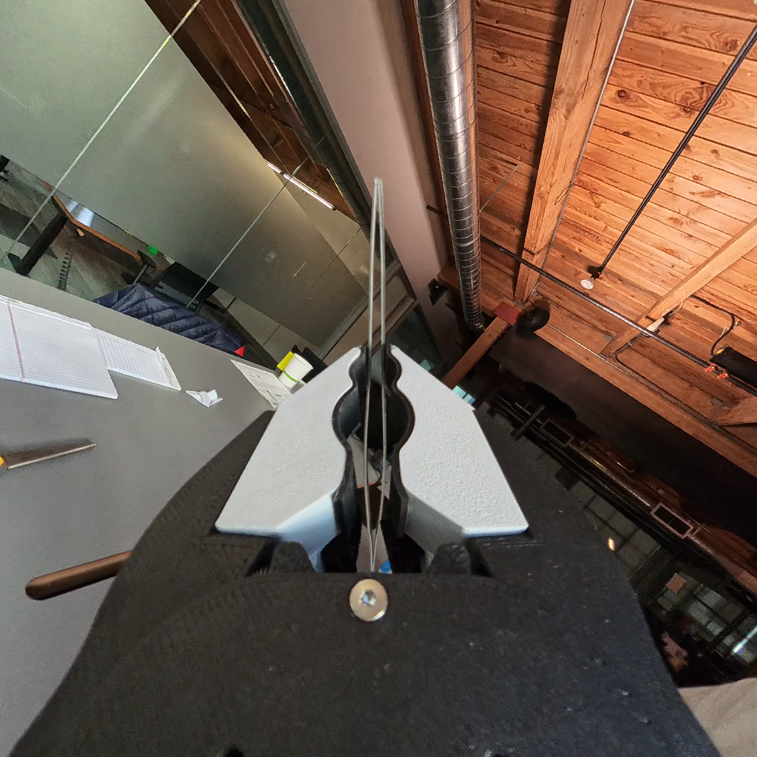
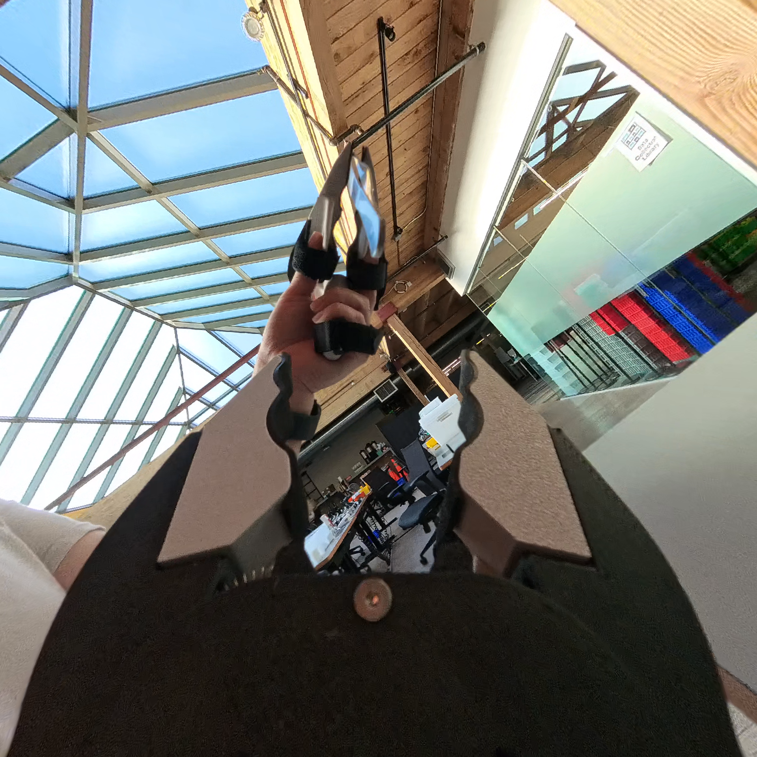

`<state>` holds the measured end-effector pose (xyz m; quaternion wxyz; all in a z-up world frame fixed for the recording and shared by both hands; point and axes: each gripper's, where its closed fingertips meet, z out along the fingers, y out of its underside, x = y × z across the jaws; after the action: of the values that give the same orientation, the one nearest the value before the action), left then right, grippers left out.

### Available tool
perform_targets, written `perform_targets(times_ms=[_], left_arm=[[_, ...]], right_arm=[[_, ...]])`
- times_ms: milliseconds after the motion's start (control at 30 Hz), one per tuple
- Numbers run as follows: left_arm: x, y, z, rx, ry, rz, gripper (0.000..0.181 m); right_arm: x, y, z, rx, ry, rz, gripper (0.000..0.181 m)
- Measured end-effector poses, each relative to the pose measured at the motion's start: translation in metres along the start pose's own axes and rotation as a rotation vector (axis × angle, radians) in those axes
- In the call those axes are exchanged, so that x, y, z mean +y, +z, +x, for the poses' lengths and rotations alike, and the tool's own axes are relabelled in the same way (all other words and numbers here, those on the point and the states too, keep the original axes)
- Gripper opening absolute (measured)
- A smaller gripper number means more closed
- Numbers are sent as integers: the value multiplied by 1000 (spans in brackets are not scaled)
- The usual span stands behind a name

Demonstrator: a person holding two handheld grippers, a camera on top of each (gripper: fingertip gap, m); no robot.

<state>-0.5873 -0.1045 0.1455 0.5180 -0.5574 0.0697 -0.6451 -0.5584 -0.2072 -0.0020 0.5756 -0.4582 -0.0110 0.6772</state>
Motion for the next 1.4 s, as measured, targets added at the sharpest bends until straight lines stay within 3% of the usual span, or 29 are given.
perform_targets(times_ms=[100,267,433,600,667,800,967,1200,1400], left_arm=[[-5,20,-22,-52,32,8,6],[-6,45,-48,-82,29,-12,6],[-12,59,-67,-61,38,1,7],[-2,65,-91,-5,-59,-17,7],[-5,64,-104,6,-86,-14,7],[-20,56,-127,56,-105,-90,7],[-43,30,-147,162,-159,-199,7],[-95,-19,-160,295,-172,-328,6],[-109,-41,-154,397,-173,-400,7]], right_arm=[[-30,45,14,14,-16,107,72],[-87,118,39,-86,188,162,50],[-141,129,70,-16,83,252,12],[-180,135,97,-27,87,272,5],[-176,143,107,-13,71,187,5],[-135,160,120,7,-41,-125,12],[-104,186,123,64,-123,-226,29],[-46,237,128,177,-220,-275,15],[-27,256,116,179,-290,-321,15]])
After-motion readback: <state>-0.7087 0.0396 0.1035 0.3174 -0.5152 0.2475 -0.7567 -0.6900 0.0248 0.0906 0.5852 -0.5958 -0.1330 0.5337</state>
